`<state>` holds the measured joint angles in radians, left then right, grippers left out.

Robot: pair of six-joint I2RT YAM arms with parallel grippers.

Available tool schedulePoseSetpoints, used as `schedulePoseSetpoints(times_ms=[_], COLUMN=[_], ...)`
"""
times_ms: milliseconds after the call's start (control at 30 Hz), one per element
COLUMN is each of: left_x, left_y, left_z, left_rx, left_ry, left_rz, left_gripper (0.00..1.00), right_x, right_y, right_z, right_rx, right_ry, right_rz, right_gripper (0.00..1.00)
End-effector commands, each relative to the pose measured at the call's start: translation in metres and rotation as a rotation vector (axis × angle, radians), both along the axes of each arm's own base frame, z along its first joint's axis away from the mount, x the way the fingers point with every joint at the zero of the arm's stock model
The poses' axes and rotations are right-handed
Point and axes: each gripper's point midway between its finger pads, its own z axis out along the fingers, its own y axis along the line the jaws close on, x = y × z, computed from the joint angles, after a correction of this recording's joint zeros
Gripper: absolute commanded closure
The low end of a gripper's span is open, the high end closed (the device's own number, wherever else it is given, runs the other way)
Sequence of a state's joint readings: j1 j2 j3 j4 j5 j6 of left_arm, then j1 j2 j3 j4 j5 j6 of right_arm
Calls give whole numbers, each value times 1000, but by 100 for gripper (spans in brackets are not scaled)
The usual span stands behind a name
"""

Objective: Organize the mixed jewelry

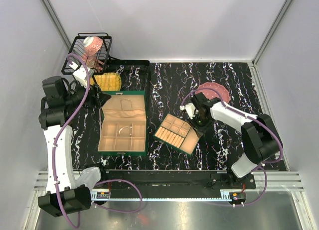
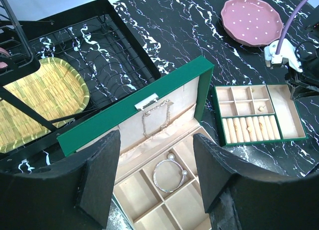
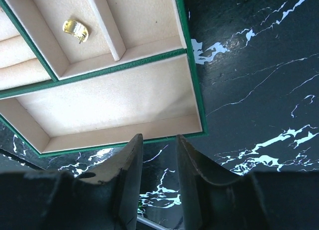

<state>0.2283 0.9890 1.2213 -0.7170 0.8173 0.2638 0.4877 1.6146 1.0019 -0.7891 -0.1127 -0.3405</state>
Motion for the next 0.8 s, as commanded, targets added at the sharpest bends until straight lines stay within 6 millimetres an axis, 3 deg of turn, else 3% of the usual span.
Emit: schedulePoseSetpoints(times_ms=[0,67,233,567,767], left_x=[3,4,6,9,13], left_y=[5,6,8,8,9], left_z=[6,5,3,7,3], left_rx=[20,20,22,9,-6], left_ry=[-37,-31,-30,-28,-10], left_rz=[23,26,37,50,53], left_gripper=[37,37,37,37,37], right_x=[-5,-6,-6,-1,16], right_y=[-14,-14,-16,-22,-23], right_z=[-15,-15,-12,0,17], right_rx=[-55,-57,-56,-43,-34], right_ry=[34,47,42,-8,-120], right_rz=[-28,-28,-39,-60,-57], right_gripper=[58,50,44,45,46])
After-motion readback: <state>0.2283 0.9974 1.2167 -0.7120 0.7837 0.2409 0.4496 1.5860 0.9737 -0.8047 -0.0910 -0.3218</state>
